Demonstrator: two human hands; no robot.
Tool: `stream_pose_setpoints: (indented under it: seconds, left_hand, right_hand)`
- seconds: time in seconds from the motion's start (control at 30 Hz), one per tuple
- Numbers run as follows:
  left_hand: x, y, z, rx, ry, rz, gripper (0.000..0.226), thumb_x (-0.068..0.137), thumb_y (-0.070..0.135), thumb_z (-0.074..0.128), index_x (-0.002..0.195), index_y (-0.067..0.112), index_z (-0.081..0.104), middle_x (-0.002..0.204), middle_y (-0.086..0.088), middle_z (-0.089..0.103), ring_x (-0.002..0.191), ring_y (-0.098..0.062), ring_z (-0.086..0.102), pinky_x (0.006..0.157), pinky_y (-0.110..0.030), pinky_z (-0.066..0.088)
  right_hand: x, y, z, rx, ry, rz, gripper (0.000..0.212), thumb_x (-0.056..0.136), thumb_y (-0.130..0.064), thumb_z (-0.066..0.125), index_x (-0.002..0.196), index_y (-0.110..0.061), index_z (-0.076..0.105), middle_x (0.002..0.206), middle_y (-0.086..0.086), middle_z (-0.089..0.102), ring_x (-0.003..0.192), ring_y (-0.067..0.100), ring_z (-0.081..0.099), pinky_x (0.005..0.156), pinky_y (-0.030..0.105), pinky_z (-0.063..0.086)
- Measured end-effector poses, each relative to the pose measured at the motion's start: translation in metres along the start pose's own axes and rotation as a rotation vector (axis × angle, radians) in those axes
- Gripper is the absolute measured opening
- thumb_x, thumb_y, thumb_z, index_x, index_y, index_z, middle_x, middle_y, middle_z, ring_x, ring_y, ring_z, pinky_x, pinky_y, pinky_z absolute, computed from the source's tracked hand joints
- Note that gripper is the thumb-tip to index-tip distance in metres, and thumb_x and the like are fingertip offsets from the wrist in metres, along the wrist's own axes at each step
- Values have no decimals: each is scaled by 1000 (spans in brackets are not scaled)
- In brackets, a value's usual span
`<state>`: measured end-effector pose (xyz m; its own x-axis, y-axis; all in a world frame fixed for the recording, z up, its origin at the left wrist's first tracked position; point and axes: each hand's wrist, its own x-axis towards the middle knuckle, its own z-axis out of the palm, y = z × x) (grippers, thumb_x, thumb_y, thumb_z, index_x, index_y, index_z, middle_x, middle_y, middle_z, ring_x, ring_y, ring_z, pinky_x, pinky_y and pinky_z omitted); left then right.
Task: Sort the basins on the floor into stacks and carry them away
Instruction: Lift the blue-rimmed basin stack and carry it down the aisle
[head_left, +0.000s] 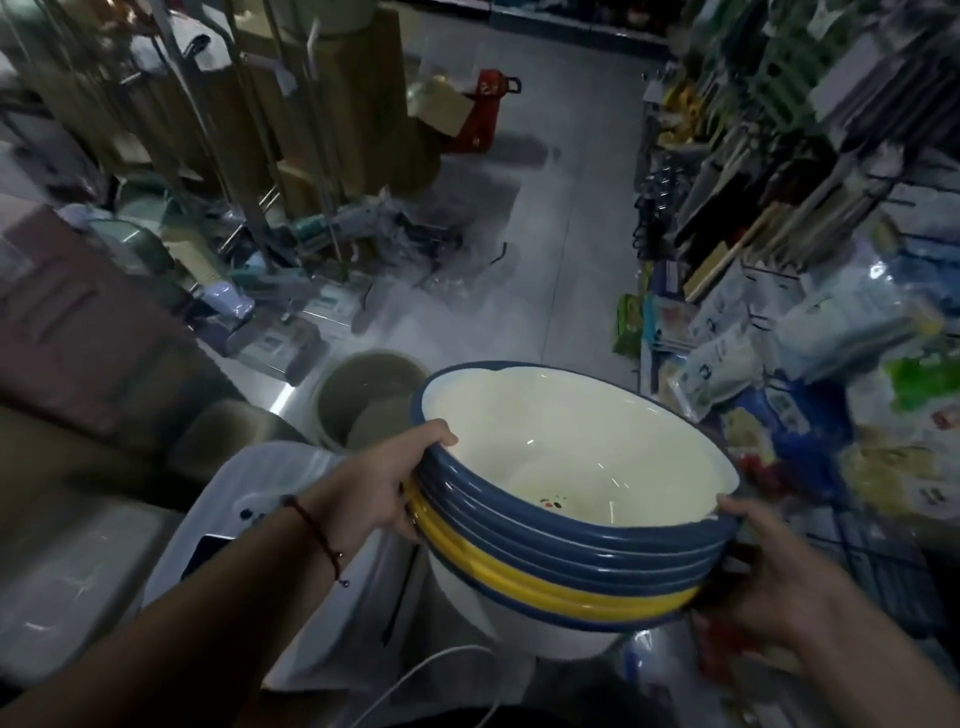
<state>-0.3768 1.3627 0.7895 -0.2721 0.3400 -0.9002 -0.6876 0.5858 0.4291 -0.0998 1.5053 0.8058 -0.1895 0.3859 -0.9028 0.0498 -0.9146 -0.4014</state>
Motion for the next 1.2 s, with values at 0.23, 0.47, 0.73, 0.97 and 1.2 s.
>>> stream_pose_setpoints:
  seconds: [0.23, 0.47, 0.73, 0.97, 1.2]
  left_hand:
    - [69, 90, 40, -180, 118, 58, 29, 88, 25, 60, 104, 10, 41, 95, -14, 49, 86, -31, 52, 87, -49, 47]
    - [127, 134, 32, -530, 353, 103, 7, 88, 14, 54, 93, 14, 48, 86, -13, 51, 74, -28, 54, 64, -33, 54]
    - [282, 164, -38, -978, 415, -46, 66, 69, 13, 56, 133, 19, 41, 107, -16, 56, 88, -33, 58, 57, -34, 47]
    - [426, 162, -131, -1094, 498, -173, 36, 74, 5, 53, 109, 10, 48, 81, -10, 53, 68, -25, 51, 50, -24, 43]
    - [608, 94, -183, -1112, 766, -147, 53, 67, -6, 66, 114, 14, 53, 104, -16, 65, 87, -30, 64, 71, -38, 56]
  right_hand:
    - [120, -151, 90, -211, -40, 93, 15, 78, -21, 66, 80, -10, 57, 82, 10, 59, 79, 29, 56, 90, 43, 45]
    - [197, -242, 221, -666, -63, 59, 15, 65, -13, 57, 74, -13, 45, 79, 8, 45, 67, 26, 44, 57, 34, 43]
    - [324, -231, 409, -1061, -117, -59, 16, 91, -8, 51, 76, -10, 46, 75, 8, 42, 64, 24, 41, 59, 32, 33]
    - [509, -169, 523, -1244, -163, -17, 13, 81, 0, 52, 80, -12, 46, 69, 6, 42, 60, 20, 42, 56, 29, 37]
    - [721, -87, 567, -1440, -217, 64, 22, 85, 7, 52, 71, -10, 48, 64, 4, 49, 63, 23, 48, 61, 33, 42]
